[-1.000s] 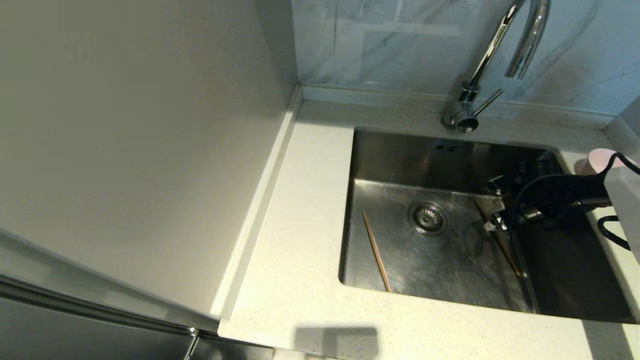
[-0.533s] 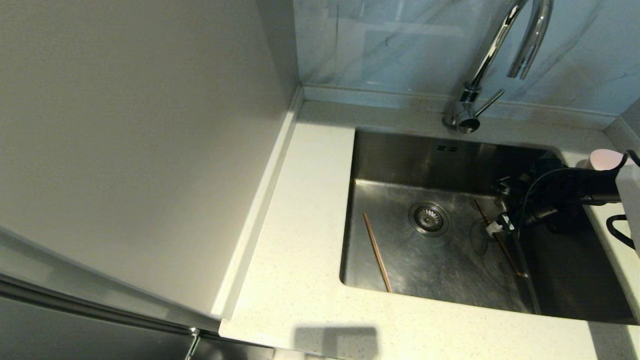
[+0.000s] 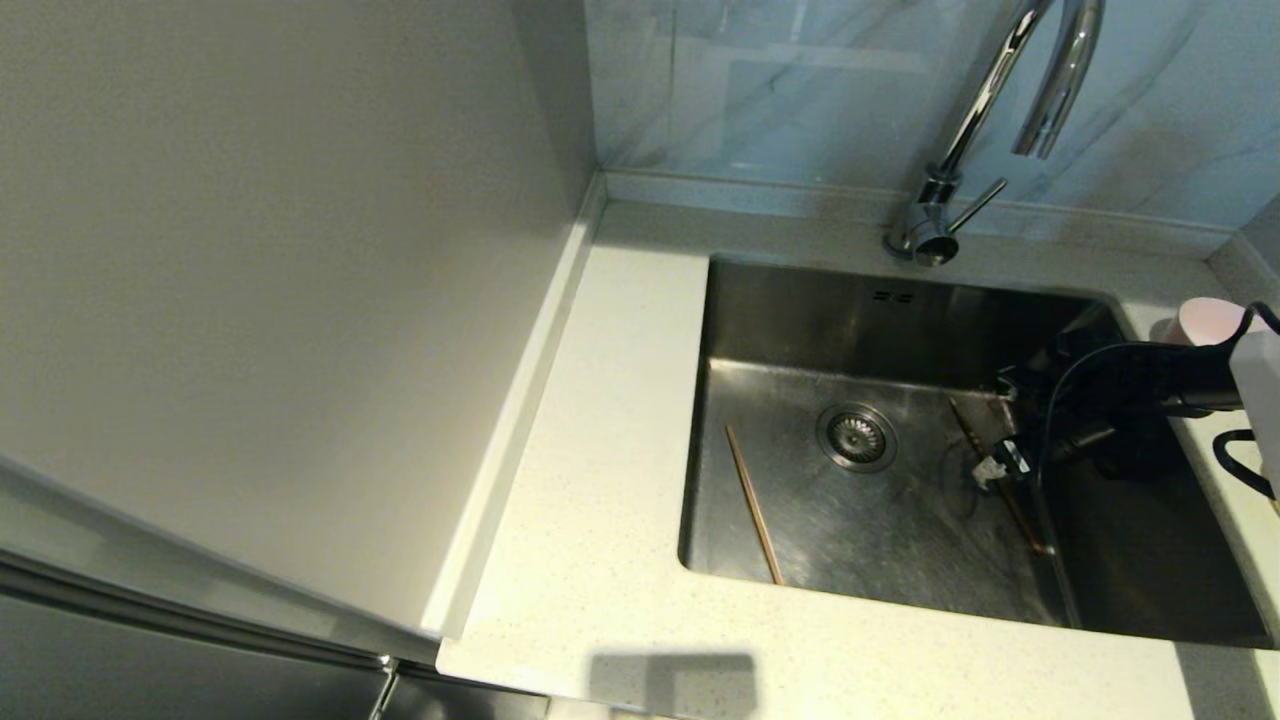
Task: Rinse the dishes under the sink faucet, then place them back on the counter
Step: Put the chopsticks back to the table from the sink
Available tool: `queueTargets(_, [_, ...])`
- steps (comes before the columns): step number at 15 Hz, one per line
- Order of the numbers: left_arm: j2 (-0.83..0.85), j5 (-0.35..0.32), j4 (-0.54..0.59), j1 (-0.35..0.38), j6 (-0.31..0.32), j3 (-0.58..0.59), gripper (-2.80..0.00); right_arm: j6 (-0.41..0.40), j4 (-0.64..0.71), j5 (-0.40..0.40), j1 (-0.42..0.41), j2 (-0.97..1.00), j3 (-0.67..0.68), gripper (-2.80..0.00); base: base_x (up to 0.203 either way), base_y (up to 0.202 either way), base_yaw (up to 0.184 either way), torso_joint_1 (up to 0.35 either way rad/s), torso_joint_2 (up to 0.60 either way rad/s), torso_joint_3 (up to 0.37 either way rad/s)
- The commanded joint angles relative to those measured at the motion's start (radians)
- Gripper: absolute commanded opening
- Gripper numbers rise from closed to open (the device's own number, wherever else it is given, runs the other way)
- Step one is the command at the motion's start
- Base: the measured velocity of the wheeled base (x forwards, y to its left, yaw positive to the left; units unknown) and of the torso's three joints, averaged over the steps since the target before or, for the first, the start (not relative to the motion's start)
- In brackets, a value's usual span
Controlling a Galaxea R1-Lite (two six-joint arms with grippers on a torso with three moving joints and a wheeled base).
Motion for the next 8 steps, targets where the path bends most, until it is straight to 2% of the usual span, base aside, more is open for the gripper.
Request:
queueTargets(1, [-0.003,0.0,0.0,0.0,-0.001,0.0,-2.8,-0.007,-0.001,0.003,0.019,-0.025,0.029,0.0,0.0,0.0,0.0,0.0,0.0,0.0])
queueTargets(8, [-0.003,0.0,0.0,0.0,-0.001,0.0,-2.8,-0.003,-0.008,0.001,0.047,0.006,0.012,0.0,0.0,0.0,0.0,0.0,0.0,0.0])
